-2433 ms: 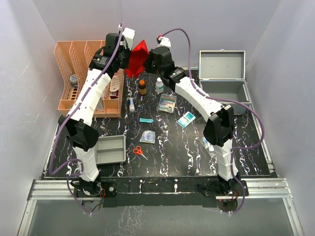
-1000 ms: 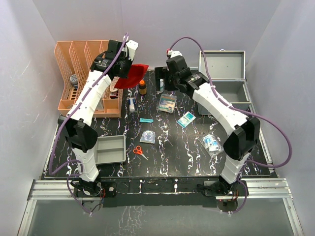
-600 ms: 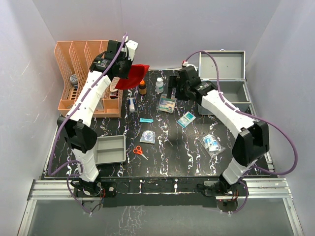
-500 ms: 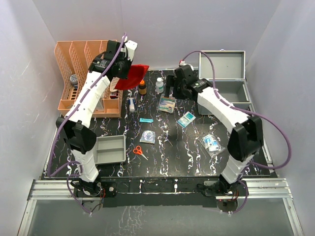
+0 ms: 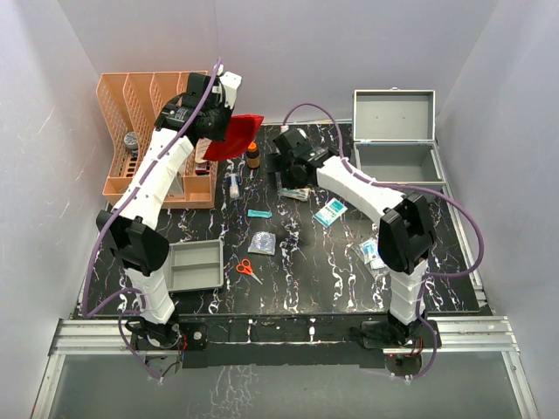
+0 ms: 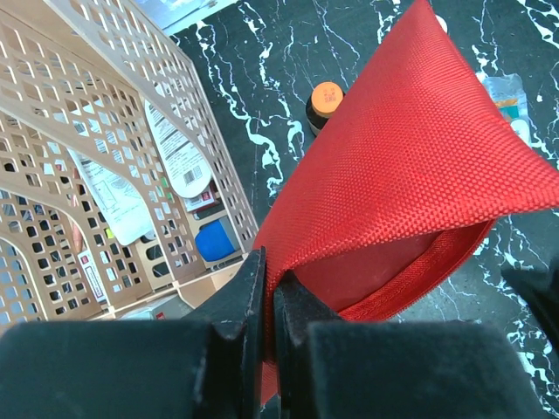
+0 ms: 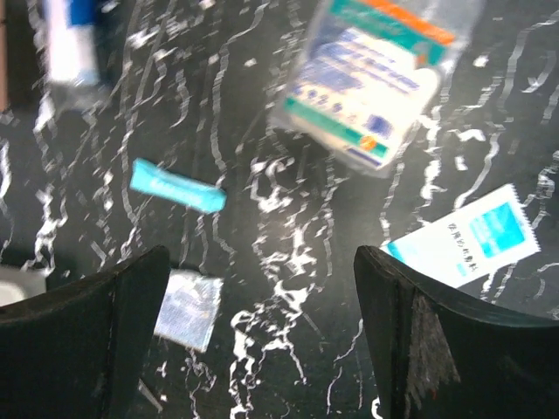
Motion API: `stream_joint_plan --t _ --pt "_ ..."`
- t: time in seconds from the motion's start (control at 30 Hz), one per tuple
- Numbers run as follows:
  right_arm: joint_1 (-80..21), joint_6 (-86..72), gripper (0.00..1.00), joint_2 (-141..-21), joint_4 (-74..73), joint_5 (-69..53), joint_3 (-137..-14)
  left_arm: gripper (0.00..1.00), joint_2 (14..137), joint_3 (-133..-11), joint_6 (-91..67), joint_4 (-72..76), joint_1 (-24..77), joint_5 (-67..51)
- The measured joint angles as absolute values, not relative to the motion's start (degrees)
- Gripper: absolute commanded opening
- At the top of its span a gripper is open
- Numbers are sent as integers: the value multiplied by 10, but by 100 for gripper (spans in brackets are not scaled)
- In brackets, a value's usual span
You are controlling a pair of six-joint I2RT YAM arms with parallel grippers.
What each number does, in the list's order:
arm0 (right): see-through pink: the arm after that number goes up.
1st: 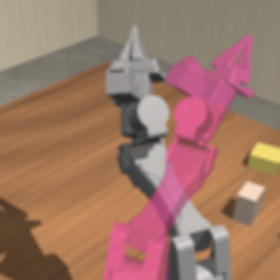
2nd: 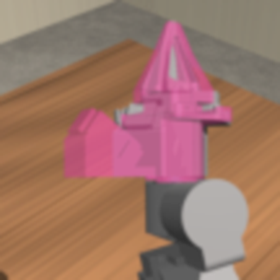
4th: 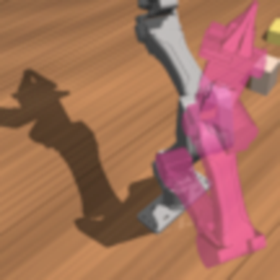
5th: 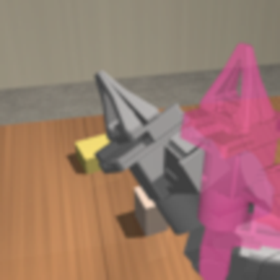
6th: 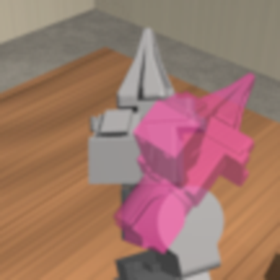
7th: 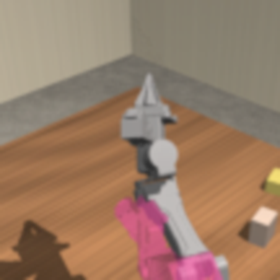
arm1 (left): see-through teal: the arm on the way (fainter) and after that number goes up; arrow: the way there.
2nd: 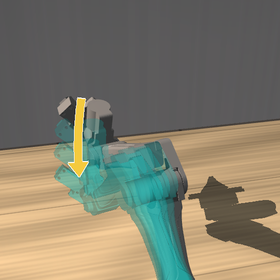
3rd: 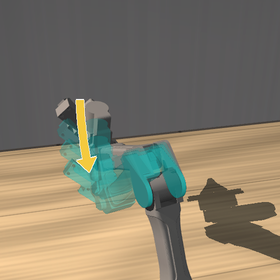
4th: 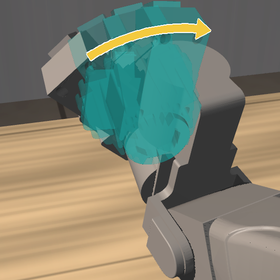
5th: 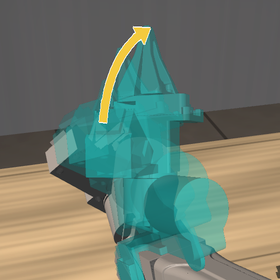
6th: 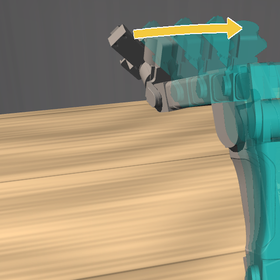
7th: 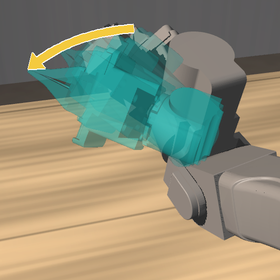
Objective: Organize the medicine kit
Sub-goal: Pick up the medical item at the center of the board.
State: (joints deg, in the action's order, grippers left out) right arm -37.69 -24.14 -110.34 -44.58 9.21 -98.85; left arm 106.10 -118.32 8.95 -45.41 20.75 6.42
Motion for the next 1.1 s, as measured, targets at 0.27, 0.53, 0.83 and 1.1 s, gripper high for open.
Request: stream_joint_plan --t 0.27,0.53,0.83,1.1 --pt "-308 -278 70 -1232 -459 138 -1155 0 1061 -1183 81 -454 208 51" --pt "-313 -344 53 -1303 -467 142 -1173 0 1061 -1180 79 -454 208 51" --pt "-315 -387 46 -1338 -470 159 -1188 0 1061 -1178 77 -453 208 45" --pt "-314 -391 46 -1377 -476 169 -1209 0 1061 -1175 74 -452 208 37"
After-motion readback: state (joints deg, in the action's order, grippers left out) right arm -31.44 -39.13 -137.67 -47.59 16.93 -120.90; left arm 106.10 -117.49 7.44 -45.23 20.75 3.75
